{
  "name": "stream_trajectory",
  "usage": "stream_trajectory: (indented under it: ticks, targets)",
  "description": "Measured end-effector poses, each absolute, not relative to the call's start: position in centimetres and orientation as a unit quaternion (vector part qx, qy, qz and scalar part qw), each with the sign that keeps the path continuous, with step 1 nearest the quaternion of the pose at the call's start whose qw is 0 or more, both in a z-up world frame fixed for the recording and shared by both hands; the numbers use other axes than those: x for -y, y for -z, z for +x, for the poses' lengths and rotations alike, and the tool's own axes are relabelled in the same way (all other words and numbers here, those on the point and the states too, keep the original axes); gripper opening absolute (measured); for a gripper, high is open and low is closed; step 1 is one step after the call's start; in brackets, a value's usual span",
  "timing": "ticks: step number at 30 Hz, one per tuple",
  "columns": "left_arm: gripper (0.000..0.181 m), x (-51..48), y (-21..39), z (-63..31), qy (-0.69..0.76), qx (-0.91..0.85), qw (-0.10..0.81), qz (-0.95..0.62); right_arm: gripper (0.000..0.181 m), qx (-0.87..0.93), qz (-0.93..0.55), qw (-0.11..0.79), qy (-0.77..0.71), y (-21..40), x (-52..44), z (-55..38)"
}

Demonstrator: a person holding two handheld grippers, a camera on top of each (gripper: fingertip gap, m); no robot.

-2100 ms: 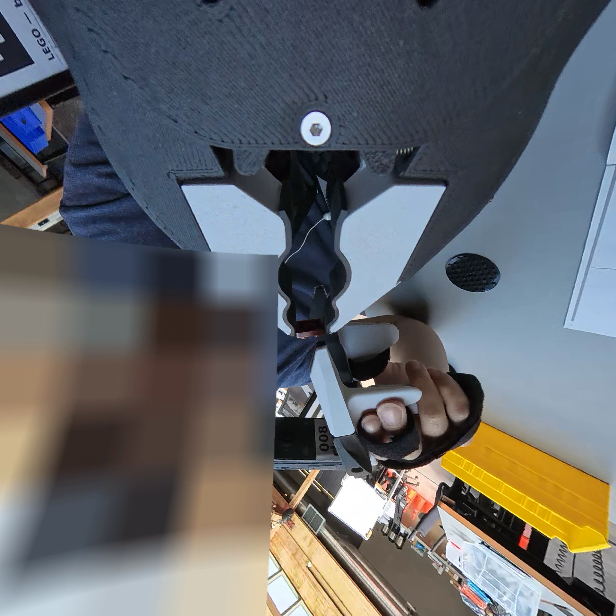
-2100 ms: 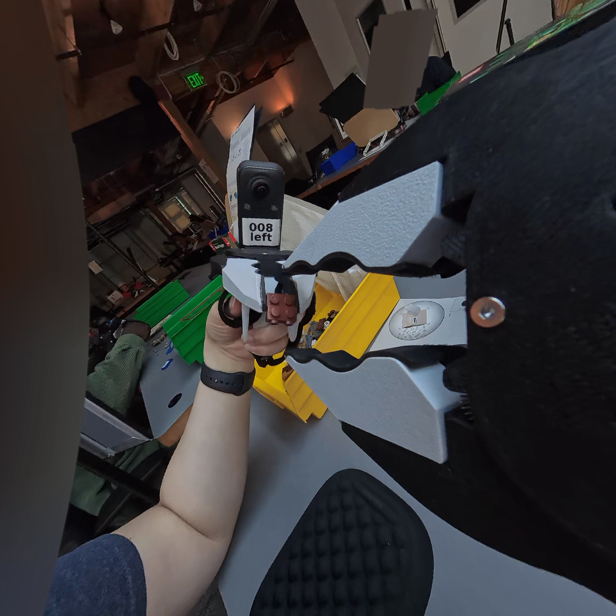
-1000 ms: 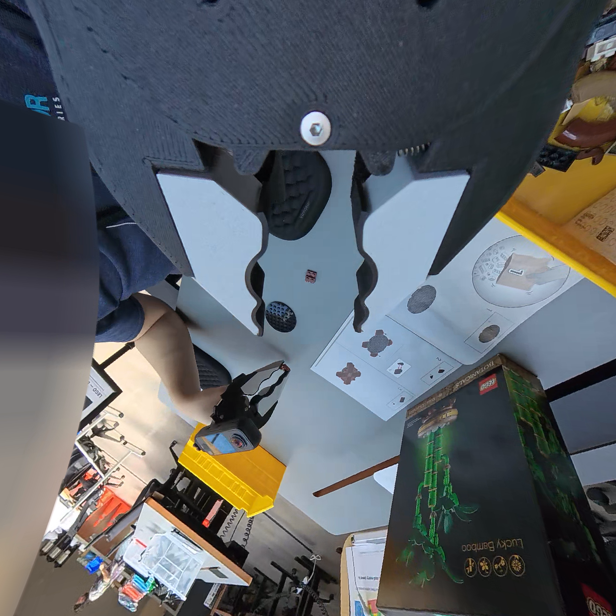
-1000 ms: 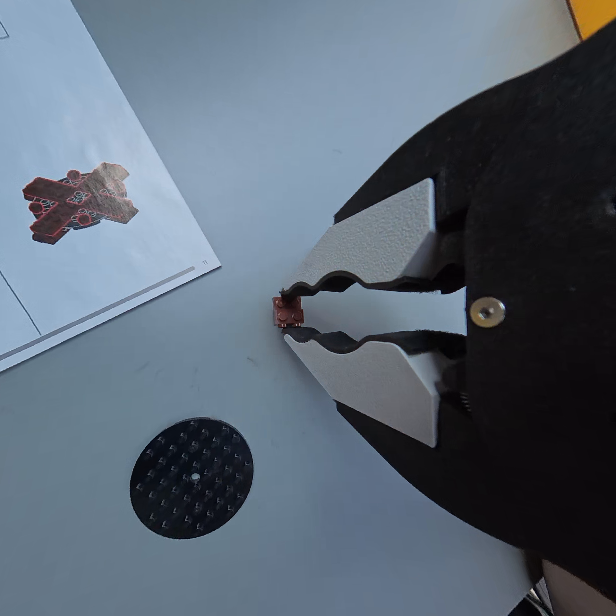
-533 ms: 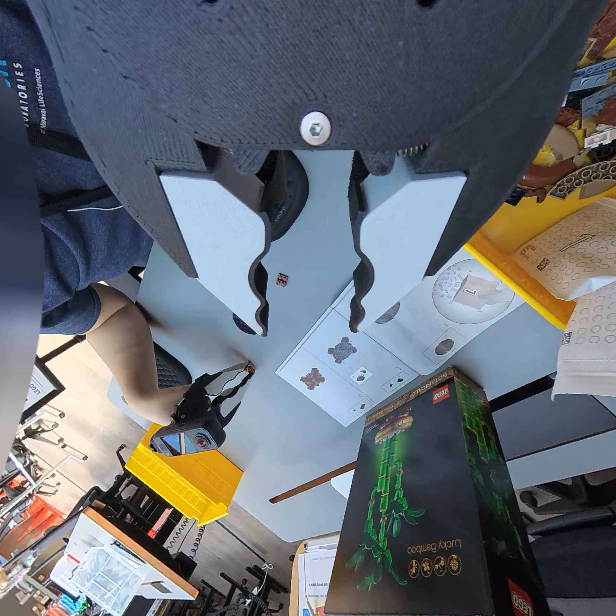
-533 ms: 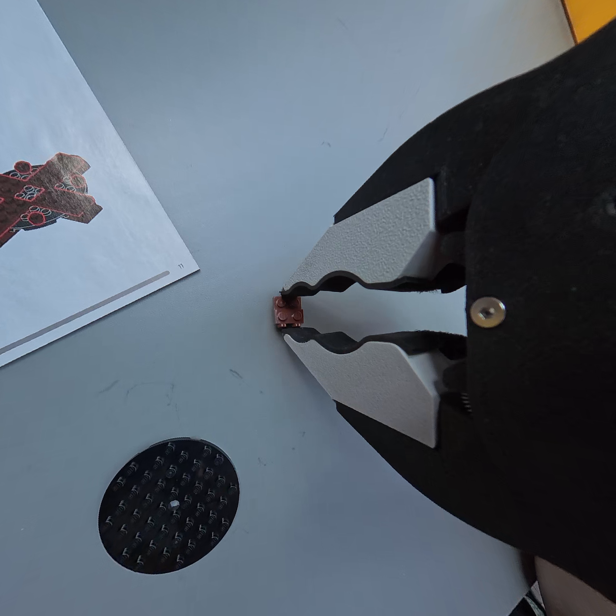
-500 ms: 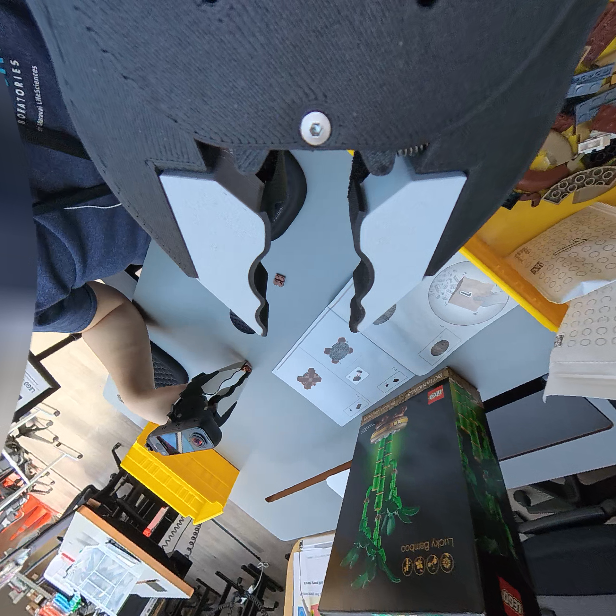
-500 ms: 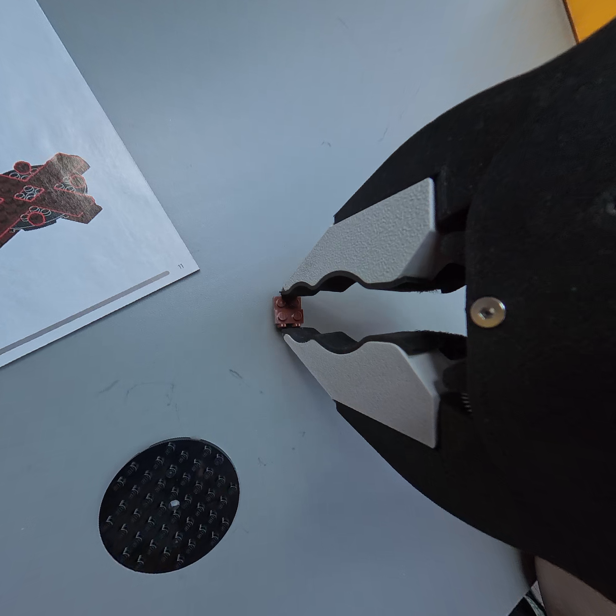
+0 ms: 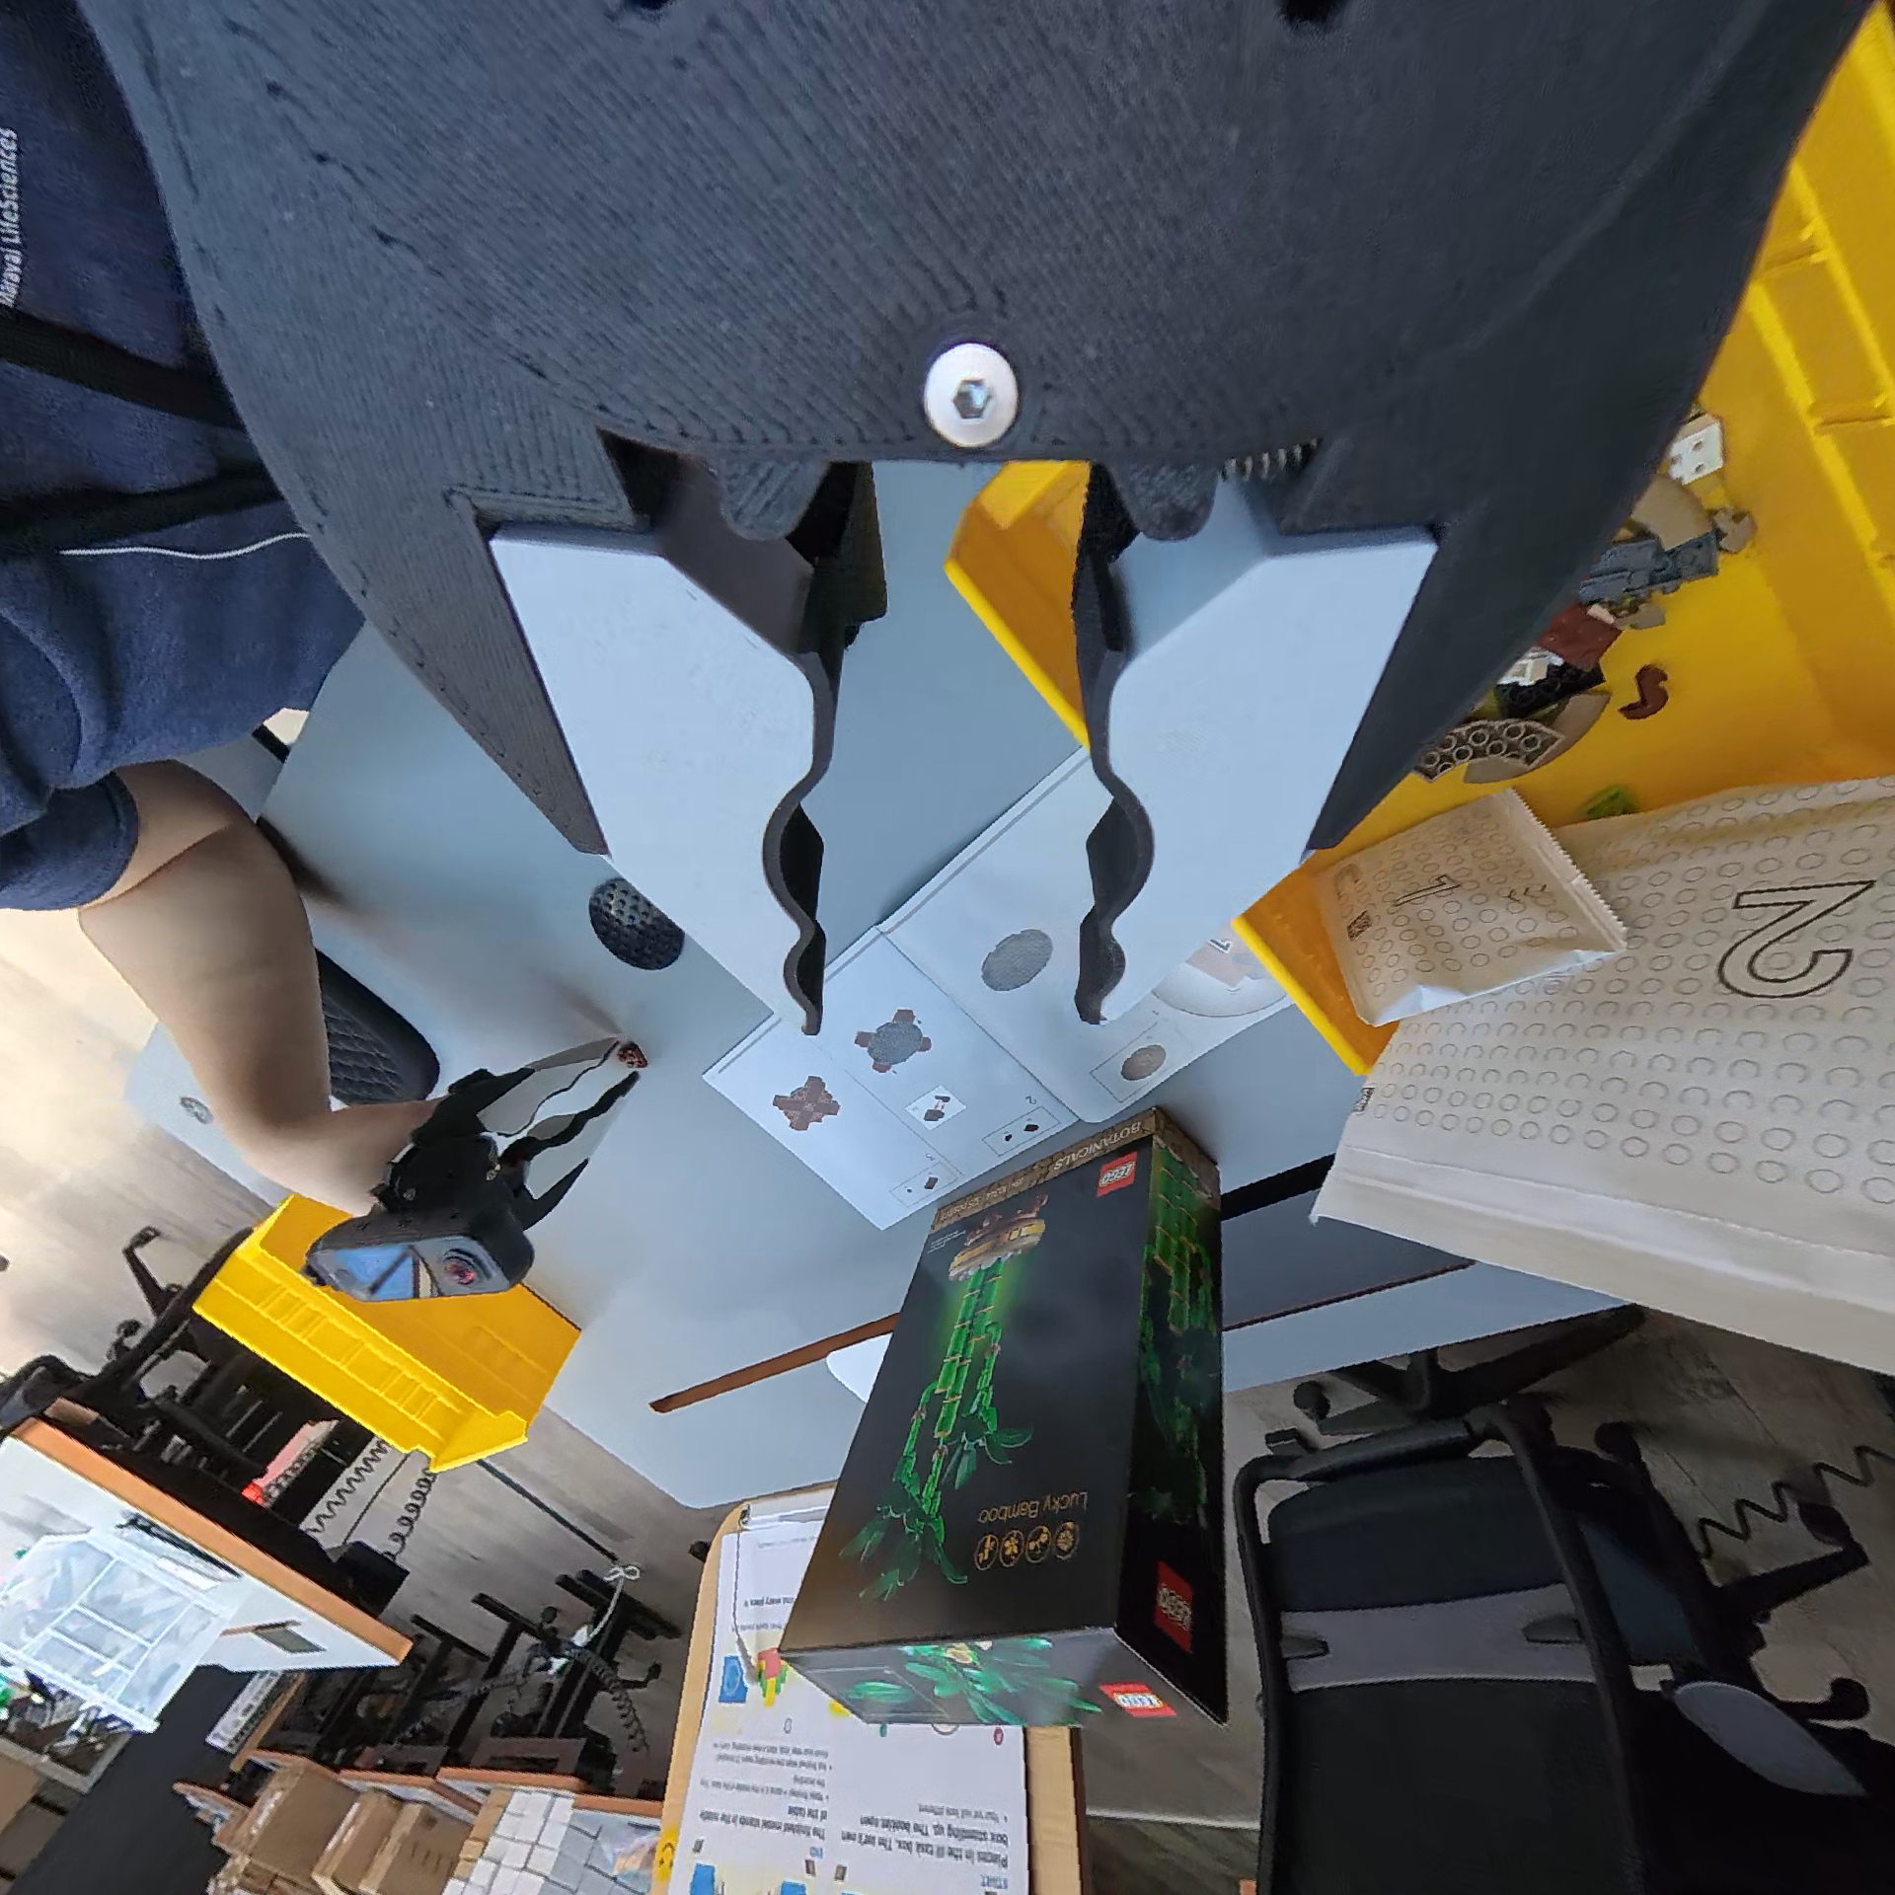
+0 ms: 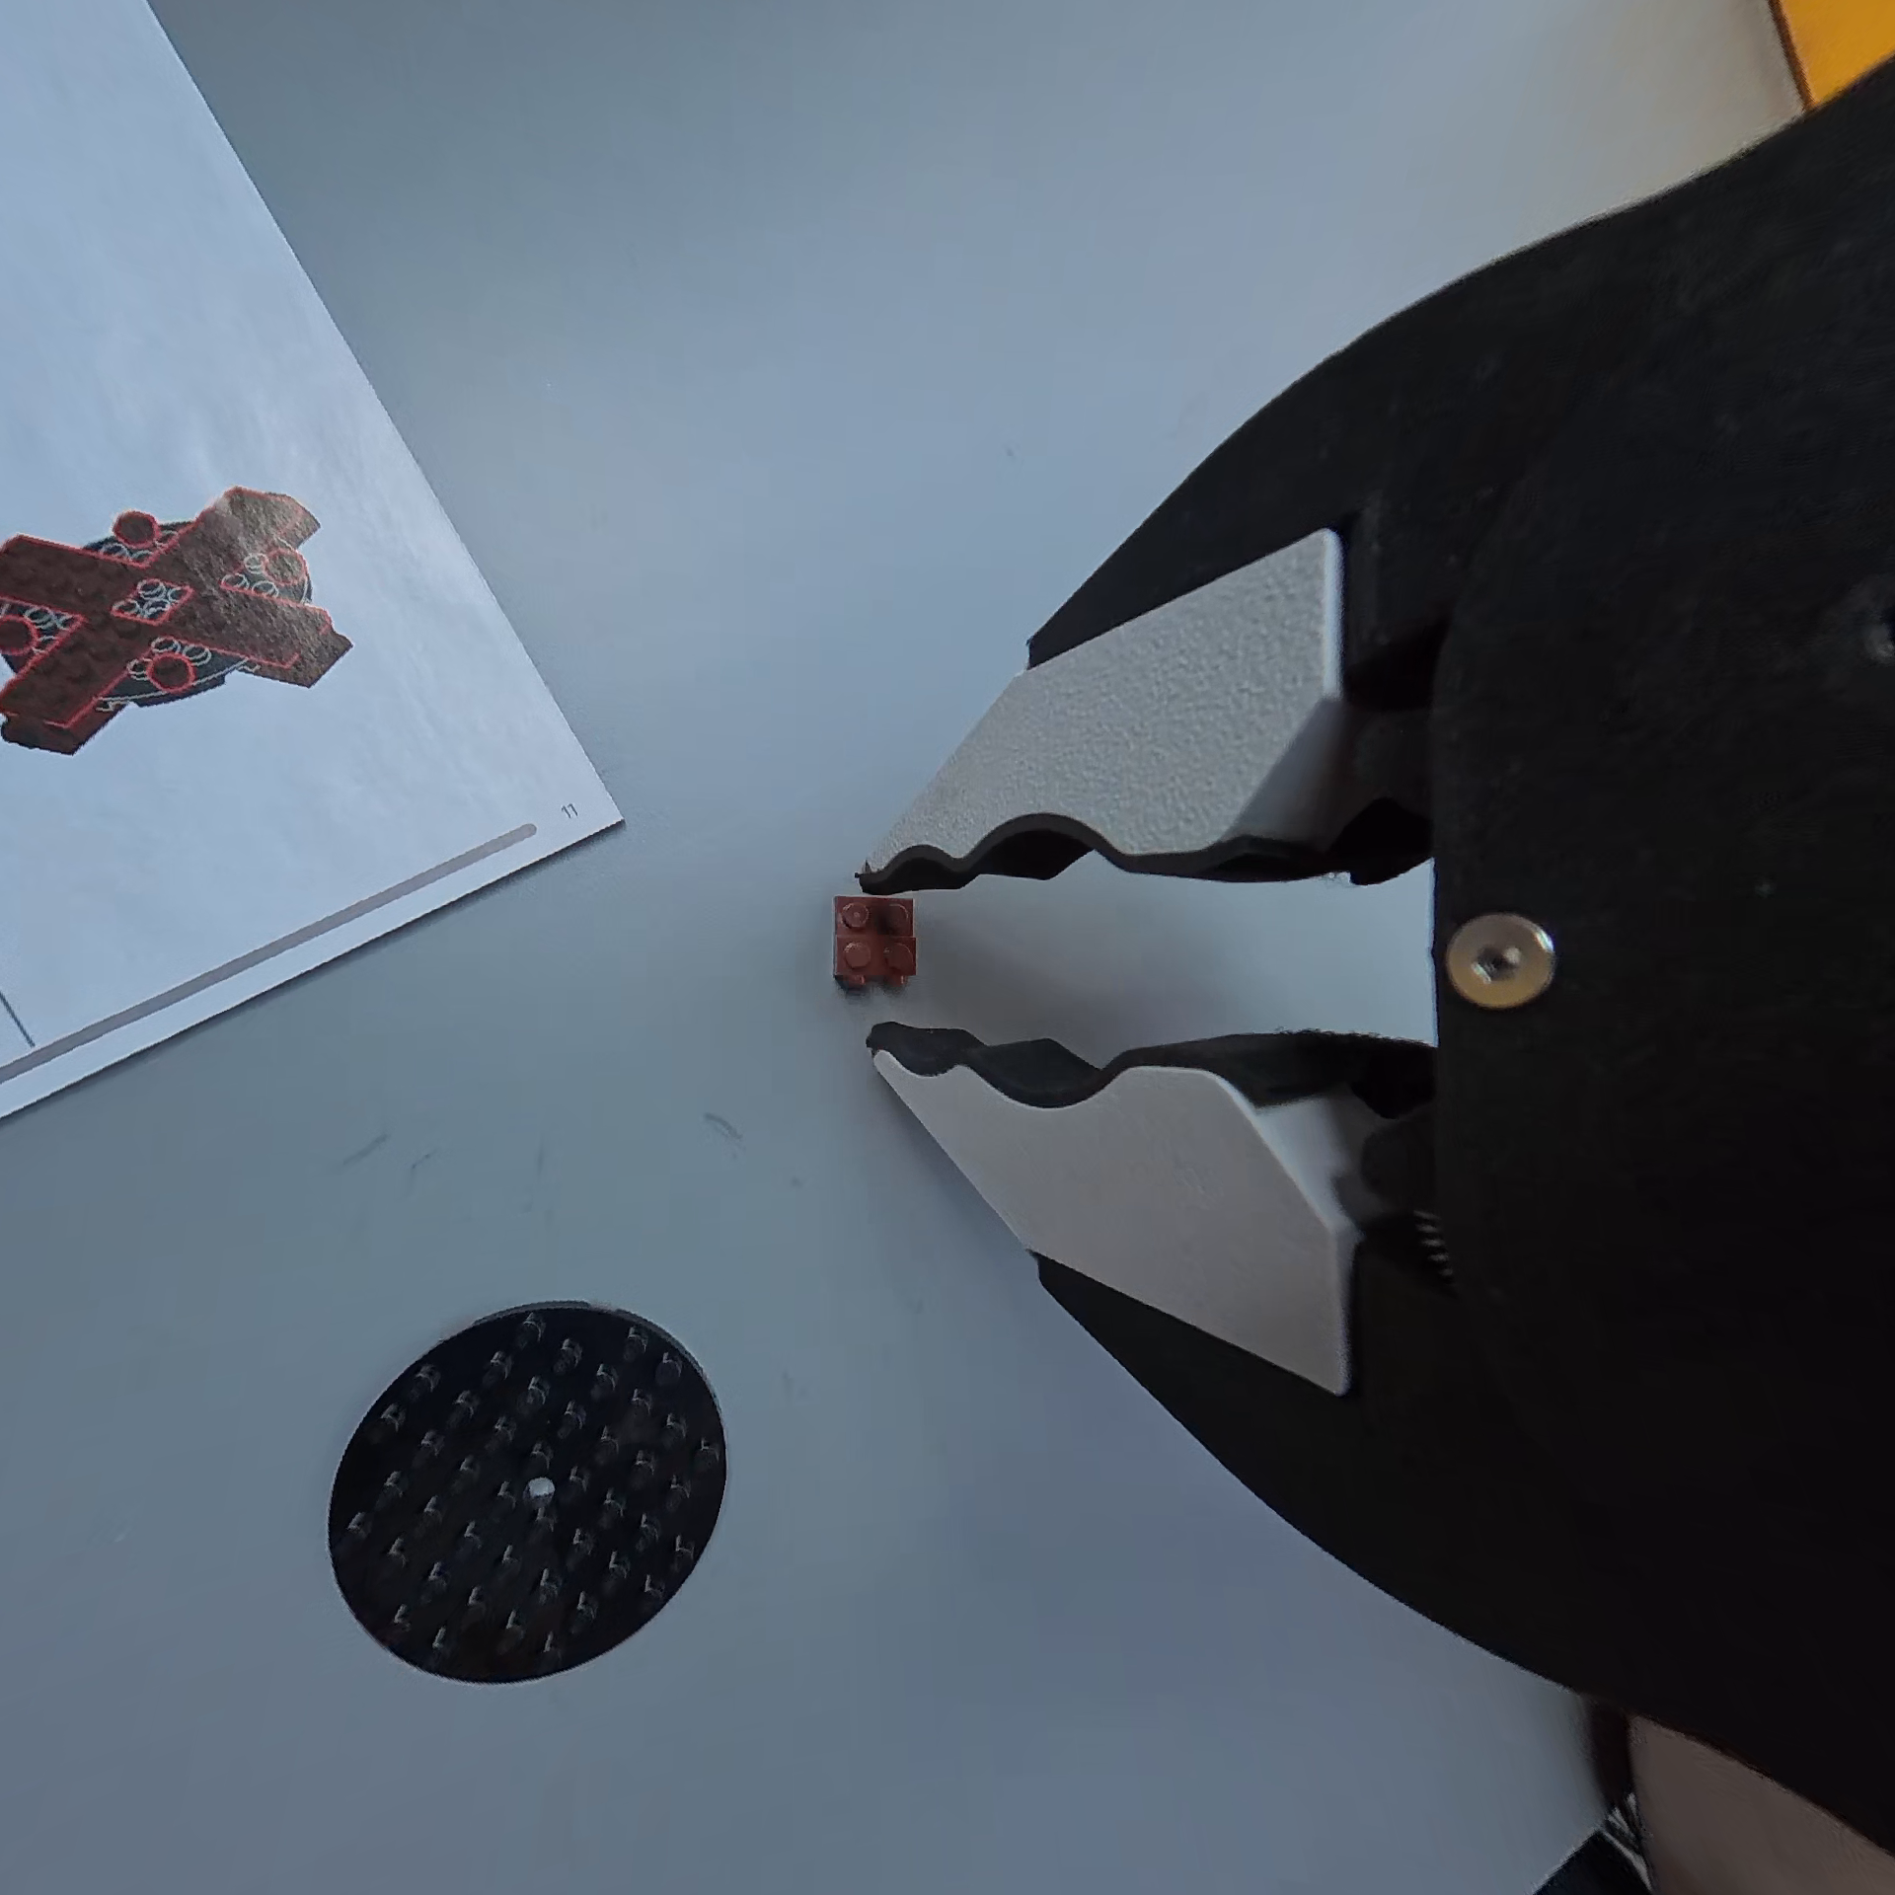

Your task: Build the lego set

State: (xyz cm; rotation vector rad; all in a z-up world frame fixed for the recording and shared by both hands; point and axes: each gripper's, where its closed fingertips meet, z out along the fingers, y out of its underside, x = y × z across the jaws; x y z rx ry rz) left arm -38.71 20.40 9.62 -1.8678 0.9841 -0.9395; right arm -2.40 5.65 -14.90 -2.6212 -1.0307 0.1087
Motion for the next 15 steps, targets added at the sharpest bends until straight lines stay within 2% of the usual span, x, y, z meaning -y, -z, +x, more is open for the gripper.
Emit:
stream_trajectory:
  ticks: [5, 8, 12, 15]
  targets:
    - [0.054, -21.6, -8.7, -43.2, 0.284, -0.355, 0.425, -0.783, 0.027, 0.321, -0.910, 0.260, -0.044, 8.7, -6.6, -0.7]
    - [0.048, -22.0, -7.9, -45.2, 0.241, -0.342, 0.425, -0.802, 0.032, 0.313, -0.878, 0.359, -0.048, 3.4, -8.2, -1.2]
    - [0.041, -21.4, -5.8, -46.0, 0.228, -0.352, 0.382, -0.824, 0.041, 0.314, -0.785, 0.533, -0.043, -4.2, -10.9, -4.2]
    - [0.042, -21.9, -2.8, -48.2, 0.154, -0.338, 0.335, -0.866, 0.041, 0.311, -0.737, 0.599, -0.039, -7.5, -11.7, -6.1]
